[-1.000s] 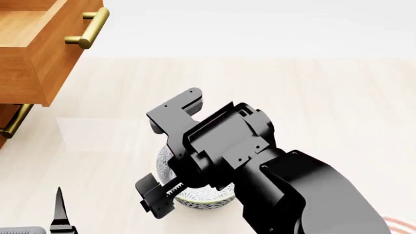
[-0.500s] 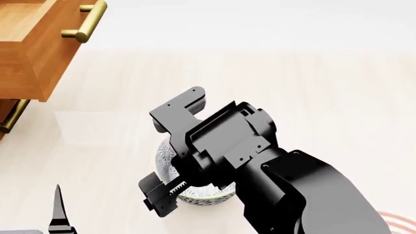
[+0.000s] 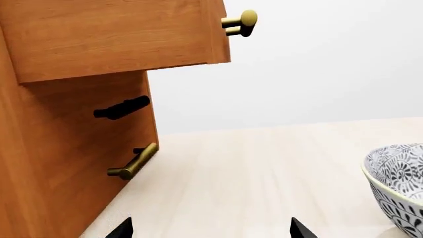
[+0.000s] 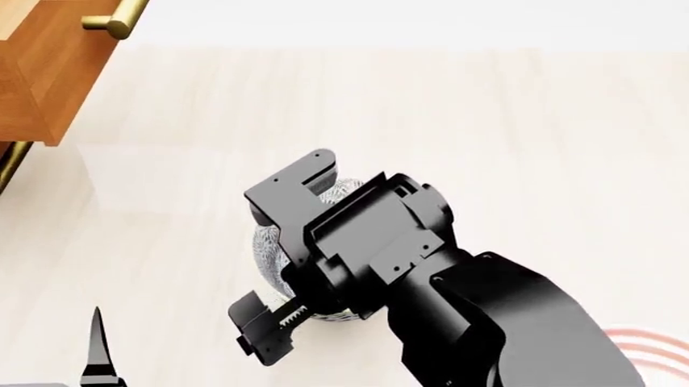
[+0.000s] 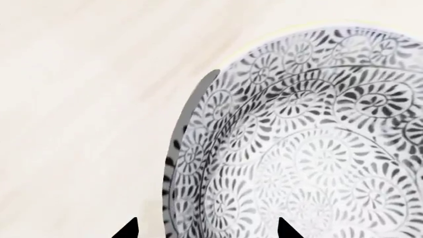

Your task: Put the bowl on the plate.

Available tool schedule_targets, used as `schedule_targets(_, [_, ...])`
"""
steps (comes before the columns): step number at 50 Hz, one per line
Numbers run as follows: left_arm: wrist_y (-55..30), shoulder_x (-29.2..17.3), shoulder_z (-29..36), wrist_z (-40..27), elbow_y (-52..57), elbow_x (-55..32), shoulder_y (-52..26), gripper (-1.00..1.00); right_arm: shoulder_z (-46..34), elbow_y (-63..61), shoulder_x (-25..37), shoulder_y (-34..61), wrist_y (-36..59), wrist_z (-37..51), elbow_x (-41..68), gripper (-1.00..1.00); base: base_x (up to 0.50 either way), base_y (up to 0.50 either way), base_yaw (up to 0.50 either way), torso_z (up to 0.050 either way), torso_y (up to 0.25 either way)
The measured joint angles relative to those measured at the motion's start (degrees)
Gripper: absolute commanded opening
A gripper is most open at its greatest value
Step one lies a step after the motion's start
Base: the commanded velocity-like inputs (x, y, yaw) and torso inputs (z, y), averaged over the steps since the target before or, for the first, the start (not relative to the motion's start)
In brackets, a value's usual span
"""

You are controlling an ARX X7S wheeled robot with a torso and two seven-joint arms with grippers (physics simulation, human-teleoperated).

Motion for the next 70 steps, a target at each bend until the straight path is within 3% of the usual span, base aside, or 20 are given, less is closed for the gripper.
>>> schedule_targets(13, [0.1, -0.2, 0.0, -0.2, 0.0, -0.4, 0.1, 1.0, -0.1, -0.7, 0.0, -0.5, -0.7, -0.1, -0.3, 1.0, 0.0, 0.0, 0.0, 0.0, 0.0])
schedule_targets(14, [0.1, -0.2, 0.0, -0.2, 0.0, -0.5, 0.1, 1.0, -0.1, -0.7, 0.0, -0.6, -0.8, -0.2, -0.4, -1.0, 0.0, 0.0, 0.0, 0.0, 0.0])
schedule_targets(47, [-0.7, -0.5, 0.3, -0.8, 1.0, -1.3, 0.1, 1.0, 0.7, -0.3, 0.1, 2.2, -1.7, -1.3, -5.8, -1.0, 0.0, 0.0, 0.0, 0.0, 0.0])
schedule_targets(70, [-0.8, -0.6, 0.5, -1.1, 1.7, -1.8, -0.1, 1.0, 2.8, -17.4, 13.3, 11.6, 8.2, 11.2, -4.8, -1.0, 0.0, 0.0, 0.0, 0.0, 0.0])
